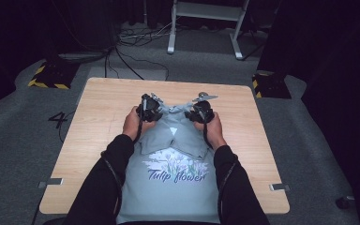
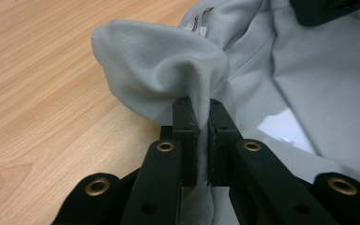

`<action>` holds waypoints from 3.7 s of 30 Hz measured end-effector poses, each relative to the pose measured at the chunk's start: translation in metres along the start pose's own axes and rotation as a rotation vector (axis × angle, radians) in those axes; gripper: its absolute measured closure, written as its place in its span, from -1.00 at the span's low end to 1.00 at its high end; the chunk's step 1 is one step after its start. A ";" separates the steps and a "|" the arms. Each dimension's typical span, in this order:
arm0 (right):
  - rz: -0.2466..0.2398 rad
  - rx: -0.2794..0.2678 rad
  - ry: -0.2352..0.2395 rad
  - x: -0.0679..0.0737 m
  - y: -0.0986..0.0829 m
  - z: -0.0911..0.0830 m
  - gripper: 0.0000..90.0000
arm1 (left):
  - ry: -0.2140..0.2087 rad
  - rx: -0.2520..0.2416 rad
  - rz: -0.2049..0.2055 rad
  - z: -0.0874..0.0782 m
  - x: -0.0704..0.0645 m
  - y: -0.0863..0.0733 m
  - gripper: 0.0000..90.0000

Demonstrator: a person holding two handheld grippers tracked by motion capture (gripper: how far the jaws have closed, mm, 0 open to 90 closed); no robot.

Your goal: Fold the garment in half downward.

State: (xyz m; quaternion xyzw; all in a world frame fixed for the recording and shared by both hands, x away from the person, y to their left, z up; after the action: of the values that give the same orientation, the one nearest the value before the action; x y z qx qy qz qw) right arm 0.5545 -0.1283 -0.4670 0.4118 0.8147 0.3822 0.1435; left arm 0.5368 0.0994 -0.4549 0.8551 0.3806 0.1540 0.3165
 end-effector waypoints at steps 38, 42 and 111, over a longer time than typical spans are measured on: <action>-0.270 0.006 0.346 0.064 -0.089 -0.116 0.72 | -0.200 -0.056 0.260 -0.086 -0.093 -0.111 0.88; -0.287 0.020 0.375 0.071 -0.106 -0.123 0.69 | -0.218 -0.036 0.270 -0.089 -0.103 -0.126 0.88; -0.313 0.067 0.021 0.011 -0.088 -0.054 0.90 | -0.031 -0.035 0.241 0.004 -0.054 -0.057 0.87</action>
State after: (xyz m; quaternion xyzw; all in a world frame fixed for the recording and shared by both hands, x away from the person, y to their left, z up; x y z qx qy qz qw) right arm 0.4686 -0.1790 -0.4949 0.2803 0.8827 0.3320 0.1791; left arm 0.4713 0.0860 -0.4967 0.8914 0.2673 0.1842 0.3163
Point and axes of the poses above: each handheld gripper's, and its own axes: z roughly forward along the jaws, y roughly out of its top, x roughly to its left, the point moved 1 cm from there along z, roughly forward along the jaws, and after that the axes turned 1 degree about z, right-handed, at the moved point
